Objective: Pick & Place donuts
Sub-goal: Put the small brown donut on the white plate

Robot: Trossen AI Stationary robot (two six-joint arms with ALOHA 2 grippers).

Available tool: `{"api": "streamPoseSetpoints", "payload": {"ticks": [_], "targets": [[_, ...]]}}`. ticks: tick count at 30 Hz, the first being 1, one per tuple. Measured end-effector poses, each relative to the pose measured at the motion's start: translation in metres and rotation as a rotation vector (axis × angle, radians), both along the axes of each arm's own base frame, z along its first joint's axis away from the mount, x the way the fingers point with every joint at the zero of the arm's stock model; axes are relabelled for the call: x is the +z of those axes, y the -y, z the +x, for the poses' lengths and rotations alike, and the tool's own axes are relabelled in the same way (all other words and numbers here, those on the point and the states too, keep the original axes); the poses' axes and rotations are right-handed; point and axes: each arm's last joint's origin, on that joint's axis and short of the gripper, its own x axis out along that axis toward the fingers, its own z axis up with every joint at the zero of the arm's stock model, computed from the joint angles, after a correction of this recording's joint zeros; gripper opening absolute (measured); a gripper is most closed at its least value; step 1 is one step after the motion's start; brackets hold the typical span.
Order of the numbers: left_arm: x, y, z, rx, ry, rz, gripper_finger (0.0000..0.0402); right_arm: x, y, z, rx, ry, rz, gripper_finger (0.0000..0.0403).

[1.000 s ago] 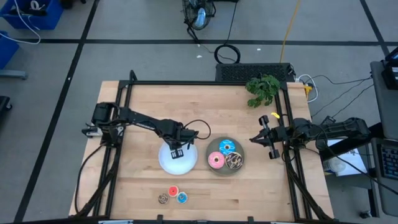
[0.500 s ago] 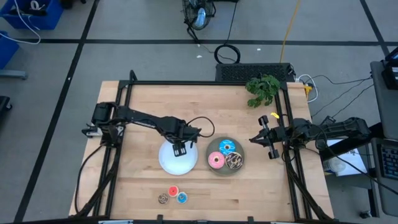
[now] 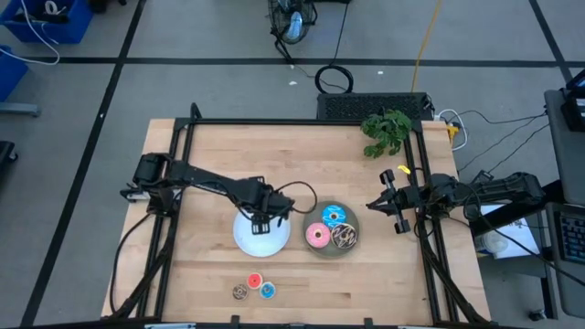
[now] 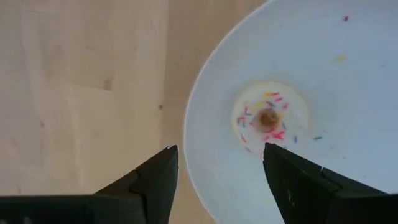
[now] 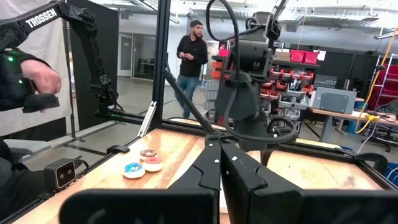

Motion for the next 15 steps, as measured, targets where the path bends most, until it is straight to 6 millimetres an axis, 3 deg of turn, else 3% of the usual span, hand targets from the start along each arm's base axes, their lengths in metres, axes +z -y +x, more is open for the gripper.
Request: {"api": "streamPoseSetpoints", "payload": {"ticks": [7, 15], "targets": [[0.049, 0.016, 0.003, 0.016, -0.031, -0.003, 0.0235, 0.0, 0.0, 0.0, 0.0, 0.0, 0.002, 0.0], [0.123, 0.073, -0.001, -0.124, 0.135, 0.079, 0.0177, 0.0, 0.0, 0.0, 0.001, 0.0, 0.002, 0.0]]}}
